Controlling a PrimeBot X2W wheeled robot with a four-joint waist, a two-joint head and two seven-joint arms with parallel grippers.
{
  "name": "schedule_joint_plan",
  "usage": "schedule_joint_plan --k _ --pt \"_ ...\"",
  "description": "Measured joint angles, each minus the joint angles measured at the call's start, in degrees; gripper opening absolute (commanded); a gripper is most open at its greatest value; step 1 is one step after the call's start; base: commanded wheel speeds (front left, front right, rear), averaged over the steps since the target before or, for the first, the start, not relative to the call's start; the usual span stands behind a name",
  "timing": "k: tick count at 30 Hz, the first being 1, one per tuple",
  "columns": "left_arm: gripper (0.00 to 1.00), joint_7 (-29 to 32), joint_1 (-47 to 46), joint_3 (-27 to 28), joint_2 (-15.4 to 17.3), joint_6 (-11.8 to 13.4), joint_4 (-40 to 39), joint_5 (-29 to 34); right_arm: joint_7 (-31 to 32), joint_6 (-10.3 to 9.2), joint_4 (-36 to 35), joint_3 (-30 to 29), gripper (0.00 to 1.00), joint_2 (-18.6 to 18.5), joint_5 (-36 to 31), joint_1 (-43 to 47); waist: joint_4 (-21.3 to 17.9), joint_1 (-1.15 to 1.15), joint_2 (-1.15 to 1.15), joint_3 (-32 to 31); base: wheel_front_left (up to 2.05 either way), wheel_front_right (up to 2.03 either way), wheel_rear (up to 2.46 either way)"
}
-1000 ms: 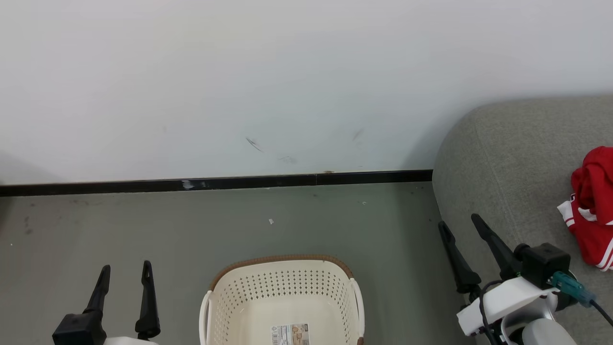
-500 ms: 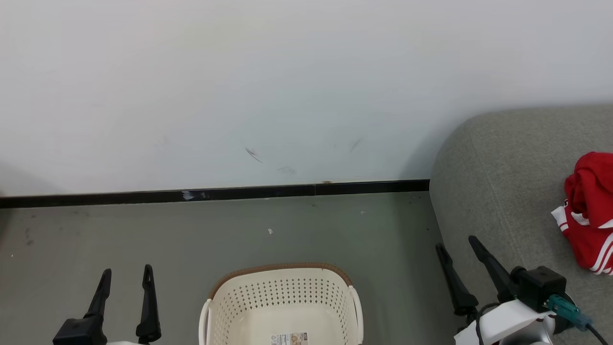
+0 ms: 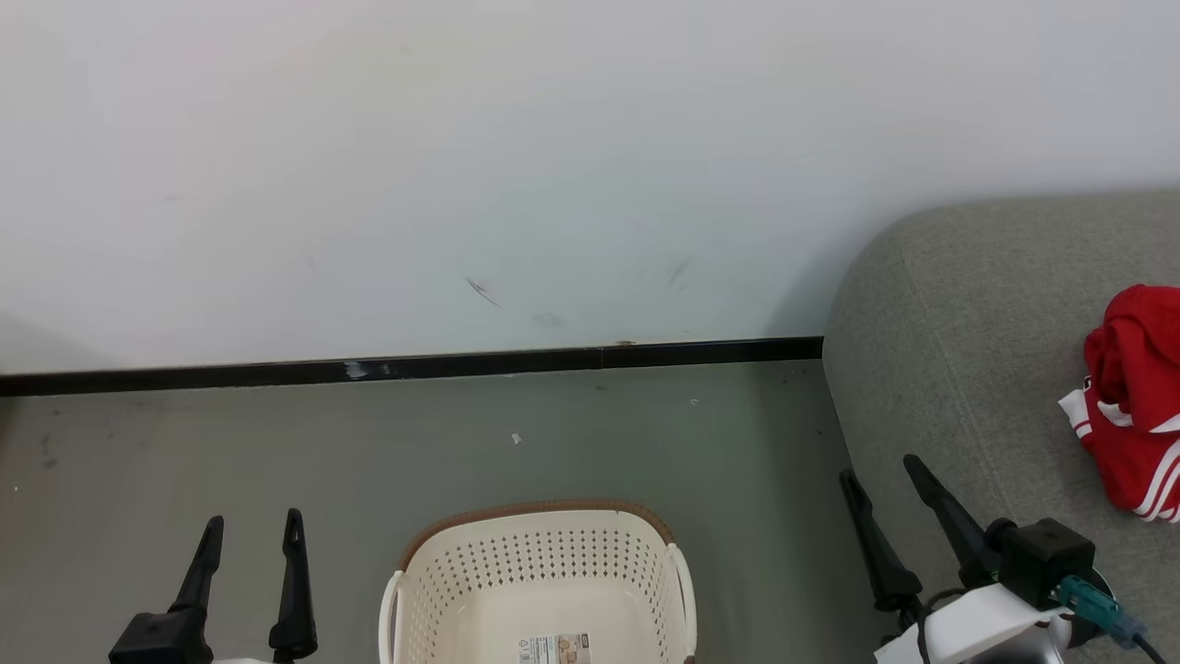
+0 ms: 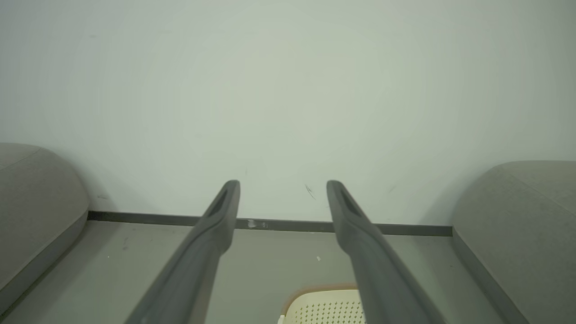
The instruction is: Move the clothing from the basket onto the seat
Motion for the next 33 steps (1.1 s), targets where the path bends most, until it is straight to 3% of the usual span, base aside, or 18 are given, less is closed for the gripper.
schedule_joint_plan --k 7,8,19,33 --pt "1.00 0.01 0.00 -0.13 0.12 0.00 0.00 0.10 0.00 0.00 -0.98 -0.10 1.00 0.04 0.00 0.08 0.05 0.00 0.00 0.34 0.00 0.00 0.00" --pt "0.00 0.02 0.00 -0.13 0.12 0.01 0.01 0.10 0.00 0.00 -1.11 -0.10 0.00 0.04 0.00 0.09 0.06 0.00 0.00 0.36 0.00 0.00 0.00" --pt "0.00 0.60 1.42 -1.25 -2.79 -0.24 3.59 -1.55 0.08 0.01 2.20 0.82 0.00 0.69 1.45 3.37 0.06 0.00 0.00 0.45 0.00 0.00 0.00" --pt "0.00 2.97 1.41 0.62 -3.45 -2.00 3.28 -12.25 0.77 0.01 0.52 0.71 0.00 0.69 15.02 4.48 0.19 0.03 0.00 0.66 0.00 0.00 0.00"
